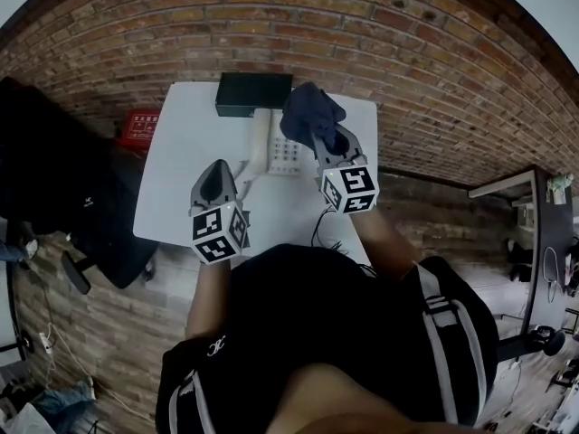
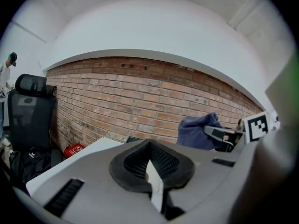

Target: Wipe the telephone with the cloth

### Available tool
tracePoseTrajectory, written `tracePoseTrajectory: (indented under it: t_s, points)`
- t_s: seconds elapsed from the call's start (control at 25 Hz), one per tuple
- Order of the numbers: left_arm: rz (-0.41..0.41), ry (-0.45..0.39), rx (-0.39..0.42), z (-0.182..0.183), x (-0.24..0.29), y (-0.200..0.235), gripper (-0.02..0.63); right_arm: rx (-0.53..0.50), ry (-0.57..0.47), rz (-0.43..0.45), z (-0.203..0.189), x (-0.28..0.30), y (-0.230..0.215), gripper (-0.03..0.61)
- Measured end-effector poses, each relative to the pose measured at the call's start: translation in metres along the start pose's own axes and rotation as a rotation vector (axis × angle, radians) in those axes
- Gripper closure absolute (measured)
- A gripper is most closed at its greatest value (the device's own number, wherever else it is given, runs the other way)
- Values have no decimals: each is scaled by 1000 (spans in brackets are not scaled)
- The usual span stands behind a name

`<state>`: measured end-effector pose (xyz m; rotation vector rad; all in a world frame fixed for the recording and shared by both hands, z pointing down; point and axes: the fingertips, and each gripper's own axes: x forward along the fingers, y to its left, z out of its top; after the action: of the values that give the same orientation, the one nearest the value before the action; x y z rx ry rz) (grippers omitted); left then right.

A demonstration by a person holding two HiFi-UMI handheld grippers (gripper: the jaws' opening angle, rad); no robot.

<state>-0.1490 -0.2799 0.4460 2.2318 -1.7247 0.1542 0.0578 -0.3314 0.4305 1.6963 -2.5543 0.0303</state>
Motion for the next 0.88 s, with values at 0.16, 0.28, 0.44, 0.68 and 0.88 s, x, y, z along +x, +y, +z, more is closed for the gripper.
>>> tracePoseTrajectory:
  t_s: [0.16,0.28,0.44,0.68,0.88]
  points:
    - [-7,4,43,1,3,-3,617,-6,-42,4,10,-18,2,551]
    - [-18,3,72,2,4,-7,617,18,-37,-10,8,-22,1,552]
    - [-38,2,93,3,6,-11,617,22,-32,-13,9,-25,5,552]
    - [-59,3,103,6,6,-14,617,4,-7,-37,10,-28,3,552]
    - [-69,10,102,4,4,-13,617,0,7,-29,8,-26,9,552]
